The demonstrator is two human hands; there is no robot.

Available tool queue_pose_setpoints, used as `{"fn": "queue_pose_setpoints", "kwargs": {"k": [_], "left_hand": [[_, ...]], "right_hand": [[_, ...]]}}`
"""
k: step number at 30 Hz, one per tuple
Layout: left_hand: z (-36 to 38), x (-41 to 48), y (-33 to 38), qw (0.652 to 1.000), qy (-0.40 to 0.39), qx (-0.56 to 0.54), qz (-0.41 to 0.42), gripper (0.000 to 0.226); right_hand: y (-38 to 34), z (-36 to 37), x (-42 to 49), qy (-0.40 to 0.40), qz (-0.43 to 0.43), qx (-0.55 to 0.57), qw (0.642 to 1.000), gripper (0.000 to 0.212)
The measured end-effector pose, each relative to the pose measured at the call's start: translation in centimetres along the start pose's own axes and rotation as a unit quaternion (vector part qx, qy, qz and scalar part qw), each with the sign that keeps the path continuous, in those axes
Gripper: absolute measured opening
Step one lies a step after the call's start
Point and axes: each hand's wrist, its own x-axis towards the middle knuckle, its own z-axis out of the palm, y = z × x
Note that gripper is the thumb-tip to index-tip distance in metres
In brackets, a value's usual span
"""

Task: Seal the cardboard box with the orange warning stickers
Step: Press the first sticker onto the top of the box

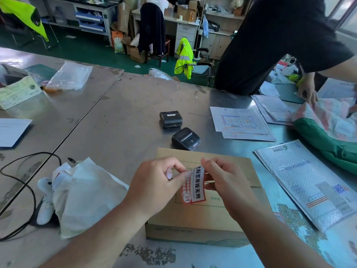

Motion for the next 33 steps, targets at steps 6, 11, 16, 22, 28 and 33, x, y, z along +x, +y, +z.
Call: {"fn": "queue_pose_setpoints", "kwargs": {"k": [6,11,16,22,28,33], "left_hand": [[0.8,0.7,-1.2,0.902,0.115,-0.304,-0.286,0.027],[0.4,0.9,-1.2,0.775,0.127,-0.471,-0.402,0.018],[0.3,0.7,-1.2,0.762,0.124,-0.493,-0.401,0.021],[-0.1,0.5,-1.3,0.761,0.129,-0.495,-0.399,0.022],[-0.2,-0.1,-2.4,0.831,0.143,-0.395,-0.365,0.018],[-0.9,-0.6,-4.4,0.922,0.111,-0.227,-0.292,0.009]], "right_hand": [[0.6,-0.1,0.7,0.038,0.015,0.055,0.998,0.024],[1.8,0.4,0.8,-0.042,0.036,-0.003,0.998,0.024],[1.3,1.7,0.6,-0.054,0.020,0.021,0.998,0.026],[0.3,2.5,0.4,-0.072,-0.022,0.044,0.996,0.029],[0.4,2.9,1.0,-0.023,-0.033,-0.006,0.999,0.022],[0.3,2.1,1.8,0.017,-0.045,-0.029,0.998,0.025]]}}
